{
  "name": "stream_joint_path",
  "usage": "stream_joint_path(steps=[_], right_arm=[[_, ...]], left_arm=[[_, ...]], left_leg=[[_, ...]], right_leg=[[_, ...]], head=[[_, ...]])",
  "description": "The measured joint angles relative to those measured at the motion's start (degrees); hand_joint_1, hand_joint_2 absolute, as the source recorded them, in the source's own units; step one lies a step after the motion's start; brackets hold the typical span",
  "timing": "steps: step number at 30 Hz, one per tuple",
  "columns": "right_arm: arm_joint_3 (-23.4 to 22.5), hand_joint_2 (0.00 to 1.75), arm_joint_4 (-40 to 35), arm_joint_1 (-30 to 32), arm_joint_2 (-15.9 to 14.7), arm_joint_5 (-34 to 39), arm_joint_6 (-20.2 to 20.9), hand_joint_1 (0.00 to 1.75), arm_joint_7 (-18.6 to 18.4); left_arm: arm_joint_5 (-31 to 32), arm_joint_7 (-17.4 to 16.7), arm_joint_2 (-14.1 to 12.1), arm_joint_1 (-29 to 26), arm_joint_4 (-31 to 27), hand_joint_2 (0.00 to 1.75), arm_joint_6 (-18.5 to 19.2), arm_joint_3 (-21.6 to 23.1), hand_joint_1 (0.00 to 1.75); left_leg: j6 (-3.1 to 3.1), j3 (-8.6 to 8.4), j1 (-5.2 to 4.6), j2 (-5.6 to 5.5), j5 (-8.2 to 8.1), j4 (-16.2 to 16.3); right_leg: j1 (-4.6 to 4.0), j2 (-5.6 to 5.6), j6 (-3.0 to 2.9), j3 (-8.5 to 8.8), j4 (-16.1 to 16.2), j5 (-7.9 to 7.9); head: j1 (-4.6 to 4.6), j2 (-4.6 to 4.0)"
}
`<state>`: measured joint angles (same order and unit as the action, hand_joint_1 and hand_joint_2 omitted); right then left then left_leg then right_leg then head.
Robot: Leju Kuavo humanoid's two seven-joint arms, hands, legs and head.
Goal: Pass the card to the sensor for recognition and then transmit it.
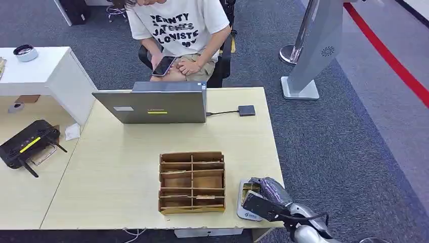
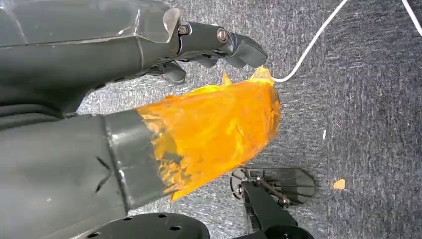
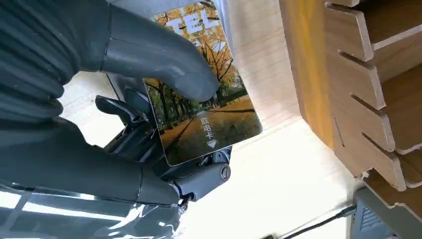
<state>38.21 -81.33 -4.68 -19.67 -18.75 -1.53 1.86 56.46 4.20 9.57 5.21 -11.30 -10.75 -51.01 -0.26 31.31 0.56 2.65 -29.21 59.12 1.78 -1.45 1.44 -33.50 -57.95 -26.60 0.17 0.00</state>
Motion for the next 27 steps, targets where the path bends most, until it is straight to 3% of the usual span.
stream_joint_path(steps=[27], right_arm=[[1.01, 1.75, 2.21, -1.27, 0.96, -5.68, -1.70, 1.75, -3.02]], left_arm=[[0.02, 0.00, 0.00, 0.04, 0.00, 0.00, 0.07, 0.00, 0.00]], left_leg=[[0.01, -0.23, 0.00, 0.00, 0.00, 0.00]], right_leg=[[0.01, -0.01, 0.01, 0.23, 0.03, 0.00]], head=[[-0.02, 0.00]])
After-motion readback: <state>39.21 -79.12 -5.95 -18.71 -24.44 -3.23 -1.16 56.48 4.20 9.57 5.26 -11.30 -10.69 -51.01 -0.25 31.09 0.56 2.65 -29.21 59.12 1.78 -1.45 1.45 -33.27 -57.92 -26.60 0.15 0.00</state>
